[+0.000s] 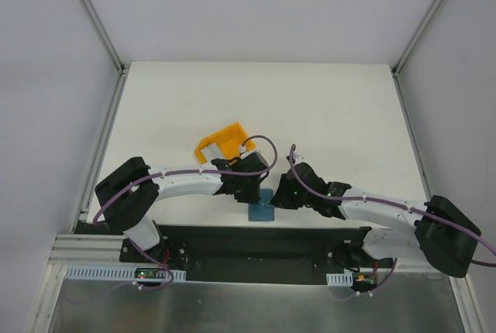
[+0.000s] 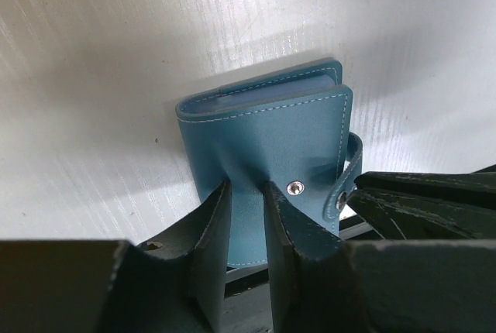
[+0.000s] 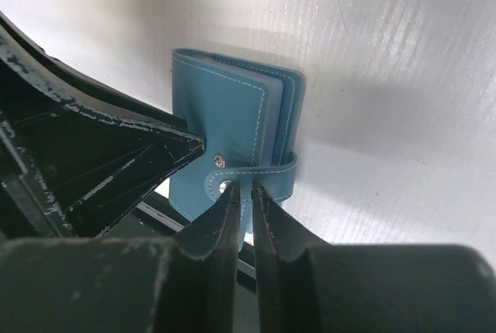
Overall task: Put the credit cards into the card holder
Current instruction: Close the card holder at the center of the board.
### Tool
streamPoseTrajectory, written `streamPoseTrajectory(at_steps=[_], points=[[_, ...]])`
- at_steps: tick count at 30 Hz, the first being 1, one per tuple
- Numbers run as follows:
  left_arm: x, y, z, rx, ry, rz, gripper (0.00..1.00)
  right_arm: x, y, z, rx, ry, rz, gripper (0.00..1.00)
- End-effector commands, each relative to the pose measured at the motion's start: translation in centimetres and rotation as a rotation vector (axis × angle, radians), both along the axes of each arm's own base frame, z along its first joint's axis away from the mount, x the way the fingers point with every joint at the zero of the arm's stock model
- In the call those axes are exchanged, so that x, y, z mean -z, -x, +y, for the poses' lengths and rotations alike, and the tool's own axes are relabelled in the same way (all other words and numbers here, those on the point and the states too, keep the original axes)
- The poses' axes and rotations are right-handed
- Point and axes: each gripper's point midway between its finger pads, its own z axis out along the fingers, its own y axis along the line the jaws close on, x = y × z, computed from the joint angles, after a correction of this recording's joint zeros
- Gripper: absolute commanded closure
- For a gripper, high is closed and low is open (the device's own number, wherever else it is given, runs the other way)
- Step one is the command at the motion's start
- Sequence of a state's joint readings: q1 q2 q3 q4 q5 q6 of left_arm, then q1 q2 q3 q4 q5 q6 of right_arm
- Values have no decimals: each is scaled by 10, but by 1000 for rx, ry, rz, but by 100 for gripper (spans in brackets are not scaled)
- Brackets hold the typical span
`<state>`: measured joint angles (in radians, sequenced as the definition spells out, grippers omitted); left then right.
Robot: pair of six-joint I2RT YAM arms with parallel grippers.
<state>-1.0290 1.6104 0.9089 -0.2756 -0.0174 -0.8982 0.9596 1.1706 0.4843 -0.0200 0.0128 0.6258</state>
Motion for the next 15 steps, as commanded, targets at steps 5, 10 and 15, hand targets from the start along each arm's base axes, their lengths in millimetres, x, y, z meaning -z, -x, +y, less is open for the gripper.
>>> streamPoseTrajectory(at_steps=[5,10,15], points=[[13,13,11,7,-70,39,78,-2,-3,20,1,-66,22,86],[14,15,11,-8,-65,51,78,3,-6,24,8,-60,21,86],[9,15,12,-10,-53,42,75,9,-4,23,11,-45,32,86]])
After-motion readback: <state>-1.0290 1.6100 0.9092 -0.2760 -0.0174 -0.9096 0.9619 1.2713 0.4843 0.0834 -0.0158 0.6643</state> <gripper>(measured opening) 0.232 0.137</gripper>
